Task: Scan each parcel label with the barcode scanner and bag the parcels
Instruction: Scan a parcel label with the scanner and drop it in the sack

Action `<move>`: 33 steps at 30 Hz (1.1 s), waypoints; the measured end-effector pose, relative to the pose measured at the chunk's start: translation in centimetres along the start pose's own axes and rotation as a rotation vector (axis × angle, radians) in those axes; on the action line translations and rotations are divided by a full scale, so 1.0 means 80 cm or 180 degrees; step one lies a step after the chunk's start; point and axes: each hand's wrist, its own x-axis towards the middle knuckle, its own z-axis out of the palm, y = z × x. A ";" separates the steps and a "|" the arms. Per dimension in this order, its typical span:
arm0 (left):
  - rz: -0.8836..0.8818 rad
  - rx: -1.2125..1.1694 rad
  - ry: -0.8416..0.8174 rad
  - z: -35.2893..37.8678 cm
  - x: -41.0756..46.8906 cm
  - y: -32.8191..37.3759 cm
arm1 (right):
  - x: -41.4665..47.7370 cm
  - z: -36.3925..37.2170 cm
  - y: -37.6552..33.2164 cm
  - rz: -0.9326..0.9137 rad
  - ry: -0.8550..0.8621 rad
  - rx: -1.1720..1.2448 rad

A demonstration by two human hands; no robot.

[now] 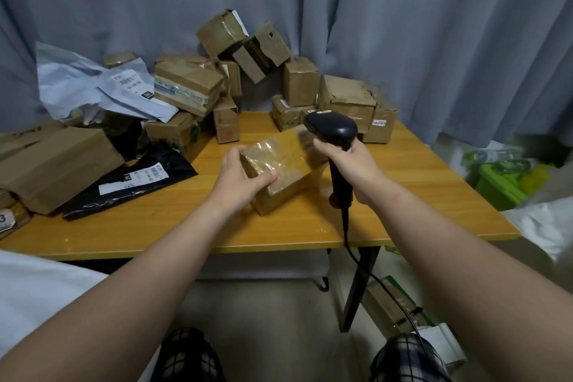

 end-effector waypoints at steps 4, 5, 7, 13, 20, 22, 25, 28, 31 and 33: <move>0.0786 0.1212 0.0083 -0.001 -0.013 -0.007 | -0.010 -0.011 0.009 -0.0010 0.0159 -0.0047; 0.0861 0.1314 0.0068 -0.003 -0.016 -0.010 | -0.010 -0.015 0.011 0.0037 0.0136 0.0017; 0.0865 0.1174 0.0150 -0.005 -0.017 -0.015 | -0.010 -0.021 0.017 0.0099 0.0069 0.0056; -0.0422 0.0494 0.0495 -0.002 0.019 -0.005 | -0.001 -0.014 0.020 0.0169 -0.0053 -0.0011; -0.0374 0.0583 -0.0219 -0.011 0.050 0.000 | -0.001 -0.005 0.027 0.0487 -0.0198 0.0166; -0.0288 0.0955 -0.0576 -0.014 0.060 0.005 | -0.003 -0.001 0.035 0.0519 0.0003 0.0257; -0.0217 0.1477 -0.0897 -0.015 0.068 0.016 | -0.010 0.005 0.046 0.0447 0.0548 0.0431; -0.0477 0.2051 -0.1058 -0.016 0.062 0.028 | -0.024 0.011 0.050 0.0452 0.0698 0.0574; -0.0818 0.2129 -0.1364 -0.012 0.046 0.045 | -0.041 0.017 0.055 0.0632 0.0664 0.0813; -0.0807 0.2255 -0.1330 -0.007 0.035 0.051 | -0.049 0.019 0.057 0.0670 0.0631 0.0769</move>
